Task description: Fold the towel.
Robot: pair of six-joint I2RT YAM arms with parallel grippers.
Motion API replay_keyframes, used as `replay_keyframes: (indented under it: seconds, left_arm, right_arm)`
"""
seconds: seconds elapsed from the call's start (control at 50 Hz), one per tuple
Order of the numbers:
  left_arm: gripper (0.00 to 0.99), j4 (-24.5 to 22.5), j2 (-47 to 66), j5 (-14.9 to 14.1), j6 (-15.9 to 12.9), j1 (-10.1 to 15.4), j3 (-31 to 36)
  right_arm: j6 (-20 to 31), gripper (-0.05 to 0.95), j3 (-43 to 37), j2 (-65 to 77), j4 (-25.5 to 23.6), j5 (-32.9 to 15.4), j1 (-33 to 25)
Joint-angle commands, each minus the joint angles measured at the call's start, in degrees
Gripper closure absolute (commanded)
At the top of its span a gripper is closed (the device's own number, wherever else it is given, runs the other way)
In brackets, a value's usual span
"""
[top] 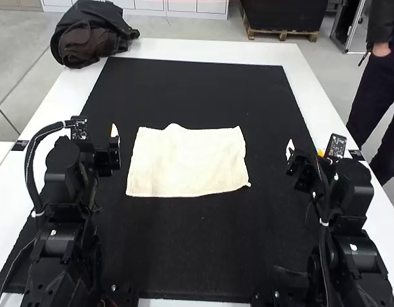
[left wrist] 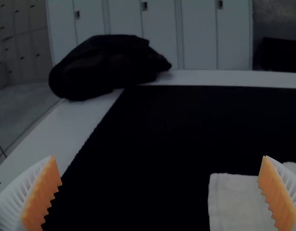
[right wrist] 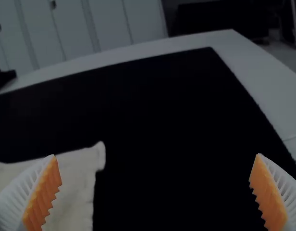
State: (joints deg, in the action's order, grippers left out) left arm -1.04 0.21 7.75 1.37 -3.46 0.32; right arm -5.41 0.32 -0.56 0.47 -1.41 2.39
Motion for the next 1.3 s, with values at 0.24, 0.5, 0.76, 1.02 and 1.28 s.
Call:
replay_keyframes:
  seconds: [0.24, 0.5, 0.76, 1.02, 1.28]
  left_arm:
    - [0.033, -0.37, -0.38, 0.51, 0.39, 0.48, -0.23]
    - [0.033, -0.37, -0.47, 0.51, 0.39, 0.39, -0.23]
    - [0.033, -0.72, -0.47, 0.51, 0.22, 0.48, -0.23]
    - [0.036, -8.54, -0.38, 0.51, -6.82, 0.12, -0.32]
    - [0.039, -16.89, -0.21, 1.13, -8.49, 0.04, 0.39]
  right_arm:
    - [7.52, -0.01, -0.32, 0.47, 0.06, 0.79, -0.11]
    - [7.52, -0.01, -0.32, 0.47, -0.03, 0.88, -0.11]
    - [7.69, -0.01, -0.32, 0.47, 0.50, 0.88, -0.11]
    - [12.44, -0.01, -0.32, 0.47, 5.95, 0.79, -0.11]
    - [15.78, 0.05, -0.14, 0.38, 16.76, 2.20, -0.99]
